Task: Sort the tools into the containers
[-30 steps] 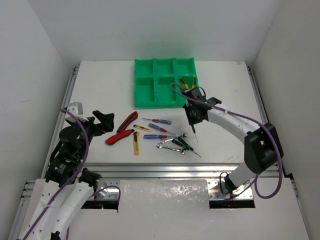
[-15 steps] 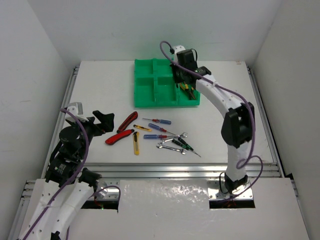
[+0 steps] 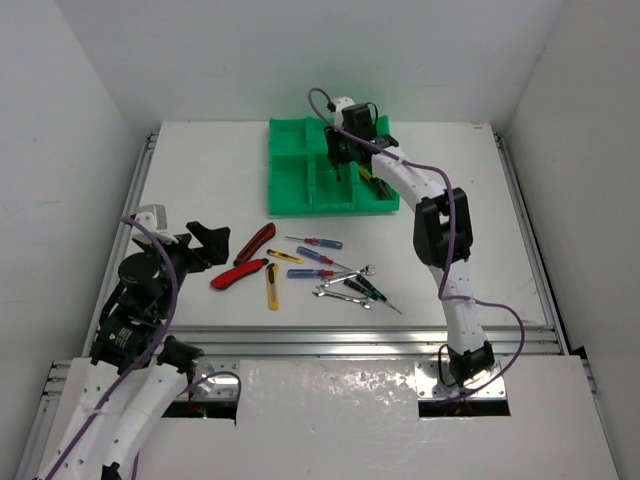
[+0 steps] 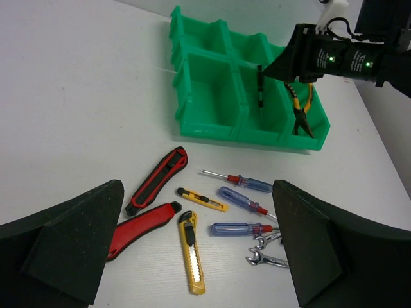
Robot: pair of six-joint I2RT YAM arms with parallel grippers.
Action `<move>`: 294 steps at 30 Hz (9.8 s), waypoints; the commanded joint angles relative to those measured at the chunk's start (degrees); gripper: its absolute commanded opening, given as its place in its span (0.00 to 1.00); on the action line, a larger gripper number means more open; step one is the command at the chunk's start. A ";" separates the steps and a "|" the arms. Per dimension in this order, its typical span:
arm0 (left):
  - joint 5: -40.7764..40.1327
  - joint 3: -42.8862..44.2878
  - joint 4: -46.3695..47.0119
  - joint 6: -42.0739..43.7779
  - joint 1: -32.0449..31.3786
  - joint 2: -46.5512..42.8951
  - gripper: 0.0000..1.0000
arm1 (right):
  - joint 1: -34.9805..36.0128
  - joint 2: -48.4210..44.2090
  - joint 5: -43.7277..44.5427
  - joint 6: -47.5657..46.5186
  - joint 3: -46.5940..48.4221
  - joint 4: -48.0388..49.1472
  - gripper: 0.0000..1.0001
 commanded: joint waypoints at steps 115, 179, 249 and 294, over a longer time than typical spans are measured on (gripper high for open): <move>0.84 0.11 2.22 0.91 -0.71 1.10 1.00 | 15.62 -45.84 -2.36 5.23 -67.71 -11.95 0.49; 2.16 0.02 2.58 1.17 -0.89 0.58 1.00 | 7.10 -33.76 0.11 -5.24 -28.47 -11.43 0.59; 3.39 0.37 2.22 1.35 -0.89 6.82 1.00 | 14.04 -17.69 -8.33 -20.35 -28.33 -14.68 0.11; -8.57 32.06 -11.82 2.66 -30.06 63.74 0.89 | 4.20 -69.87 -9.12 5.75 -64.04 -8.44 0.84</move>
